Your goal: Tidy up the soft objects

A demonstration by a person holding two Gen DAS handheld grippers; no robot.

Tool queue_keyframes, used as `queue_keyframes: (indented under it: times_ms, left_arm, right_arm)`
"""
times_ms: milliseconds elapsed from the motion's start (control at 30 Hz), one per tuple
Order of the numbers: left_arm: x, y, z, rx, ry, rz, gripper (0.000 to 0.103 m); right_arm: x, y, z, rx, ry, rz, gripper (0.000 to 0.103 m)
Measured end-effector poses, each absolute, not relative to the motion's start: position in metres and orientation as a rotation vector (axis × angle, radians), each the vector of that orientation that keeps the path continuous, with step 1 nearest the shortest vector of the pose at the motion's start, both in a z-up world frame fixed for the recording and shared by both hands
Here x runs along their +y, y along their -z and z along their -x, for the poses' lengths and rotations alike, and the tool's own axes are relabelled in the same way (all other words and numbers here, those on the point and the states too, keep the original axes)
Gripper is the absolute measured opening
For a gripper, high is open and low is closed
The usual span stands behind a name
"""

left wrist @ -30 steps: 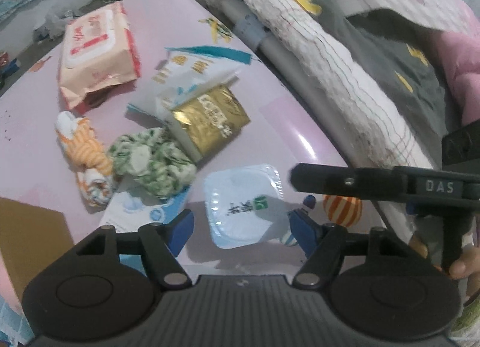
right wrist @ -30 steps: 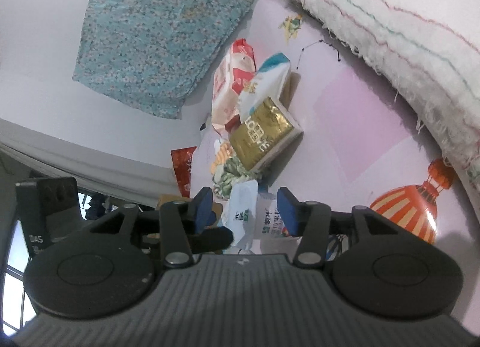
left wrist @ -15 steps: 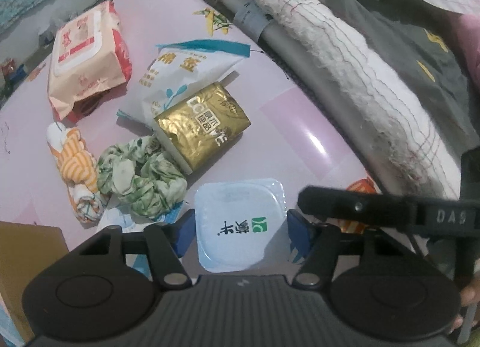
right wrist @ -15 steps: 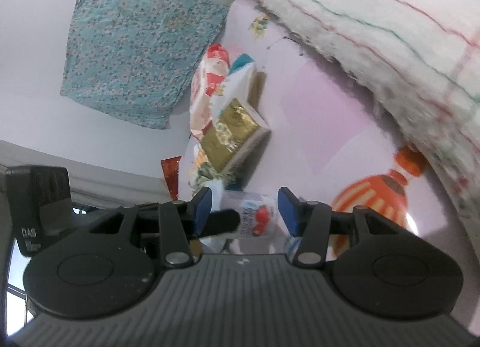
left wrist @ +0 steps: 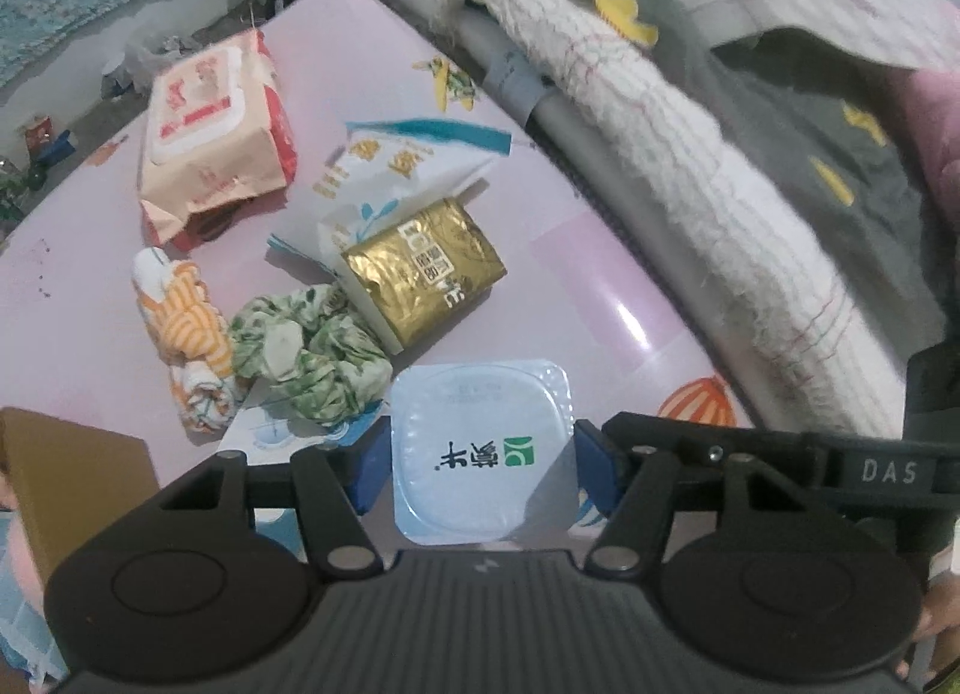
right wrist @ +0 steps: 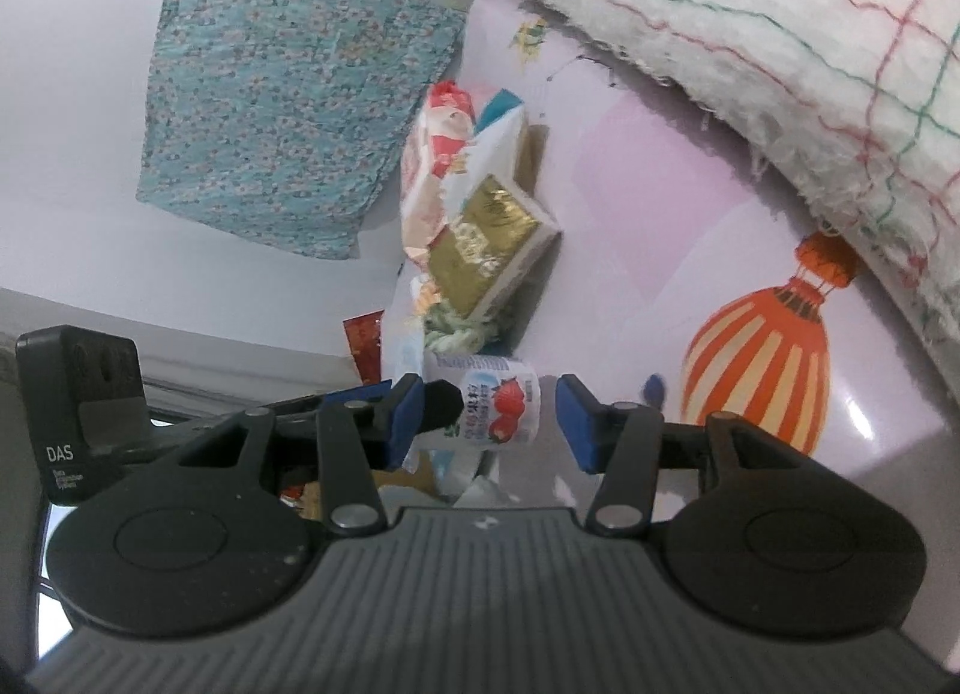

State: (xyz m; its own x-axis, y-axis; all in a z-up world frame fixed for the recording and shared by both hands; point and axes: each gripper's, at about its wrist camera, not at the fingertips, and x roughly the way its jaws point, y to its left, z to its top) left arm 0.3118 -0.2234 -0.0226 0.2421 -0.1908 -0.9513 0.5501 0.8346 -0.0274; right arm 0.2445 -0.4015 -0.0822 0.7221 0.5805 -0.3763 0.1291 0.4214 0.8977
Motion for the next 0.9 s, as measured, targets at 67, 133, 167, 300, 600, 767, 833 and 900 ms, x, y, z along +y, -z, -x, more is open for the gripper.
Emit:
queue_keyframes:
  times_ms: [67,133,167,300,600,767,833,900]
  left_arm:
    - [-0.22,0.009,-0.306,1.205,0.523,-0.336,0.064]
    - [-0.216,-0.006,-0.3,1.18,0.526,-0.321,0.064]
    - [-0.213,-0.016,-0.296,1.163,0.529,-0.311,0.064]
    - [-0.193,-0.054,-0.276,1.105,0.53,-0.27,0.064]
    - [-0.098,-0.137,-0.216,0.984,0.395,-0.177,0.064]
    - [-0.027,-0.153,-0.194,0.959,0.295,-0.101,0.064]
    - [0.0,-0.15,-0.189,0.964,0.261,-0.075,0.064]
    - [0.023,-0.142,-0.186,0.976,0.235,-0.046,0.064]
  right_arm:
    - [-0.4,0.072,-0.241,0.731,-0.329,-1.12,0.049]
    - [-0.399,0.06,-0.236,0.714,-0.338,-1.109,0.049]
    - [-0.398,0.052,-0.234,0.703,-0.346,-1.104,0.049]
    - [-0.388,0.016,-0.221,0.669,-0.398,-1.078,0.049]
    - [-0.308,-0.072,-0.203,0.674,-0.593,-0.915,0.049]
    - [-0.239,-0.098,-0.206,0.711,-0.719,-0.838,0.049]
    - [-0.213,-0.1,-0.208,0.741,-0.75,-0.808,0.049]
    - [-0.187,-0.099,-0.209,0.775,-0.769,-0.781,0.049]
